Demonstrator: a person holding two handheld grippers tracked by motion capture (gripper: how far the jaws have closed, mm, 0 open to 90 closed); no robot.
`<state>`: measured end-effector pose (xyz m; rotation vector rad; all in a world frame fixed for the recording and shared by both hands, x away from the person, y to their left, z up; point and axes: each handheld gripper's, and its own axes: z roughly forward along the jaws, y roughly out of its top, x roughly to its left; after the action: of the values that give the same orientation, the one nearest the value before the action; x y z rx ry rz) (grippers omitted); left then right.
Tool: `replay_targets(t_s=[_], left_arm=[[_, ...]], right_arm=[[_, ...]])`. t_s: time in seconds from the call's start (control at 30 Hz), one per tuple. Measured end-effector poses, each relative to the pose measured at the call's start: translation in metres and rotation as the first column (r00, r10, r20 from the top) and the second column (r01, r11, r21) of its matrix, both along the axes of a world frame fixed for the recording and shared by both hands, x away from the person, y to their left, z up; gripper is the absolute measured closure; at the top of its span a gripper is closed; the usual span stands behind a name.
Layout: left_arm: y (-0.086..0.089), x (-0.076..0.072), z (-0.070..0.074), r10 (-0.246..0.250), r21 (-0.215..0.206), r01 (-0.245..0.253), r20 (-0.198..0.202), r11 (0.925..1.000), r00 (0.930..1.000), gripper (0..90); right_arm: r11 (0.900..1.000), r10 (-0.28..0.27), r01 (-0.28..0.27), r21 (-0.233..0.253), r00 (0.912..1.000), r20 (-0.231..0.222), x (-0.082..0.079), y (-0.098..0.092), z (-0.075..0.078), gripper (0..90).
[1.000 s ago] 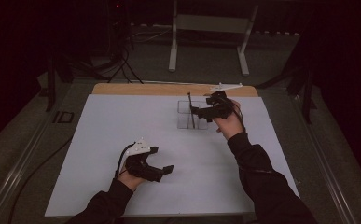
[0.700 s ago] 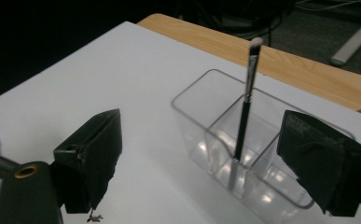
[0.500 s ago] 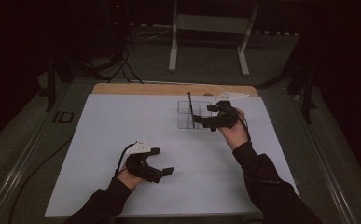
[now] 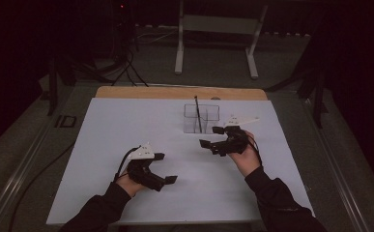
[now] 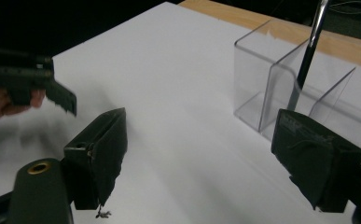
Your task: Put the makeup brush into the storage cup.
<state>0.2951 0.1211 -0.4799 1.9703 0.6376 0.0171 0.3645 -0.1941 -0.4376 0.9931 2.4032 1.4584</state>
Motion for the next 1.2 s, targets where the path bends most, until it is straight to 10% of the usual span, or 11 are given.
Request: replay_targets(t_s=[0.67,1.2], left_arm=[[0.021,-0.009,-0.012,-0.002,0.031,0.002,0.002,0.9995,1.0,1.3],[0.026,-0.014,-0.02,-0.058,0.036,0.057,0.017,0.9977,0.9982,1.3]], right_arm=[[0.998,0.06,-0.06,-0.002,0.9972,-0.045,-0.042,-0.015,-0.036,15.1],[0.997,0.076,-0.076,-0.019,0.9971,0.004,-0.065,-0.038,-0.05,15.1]])
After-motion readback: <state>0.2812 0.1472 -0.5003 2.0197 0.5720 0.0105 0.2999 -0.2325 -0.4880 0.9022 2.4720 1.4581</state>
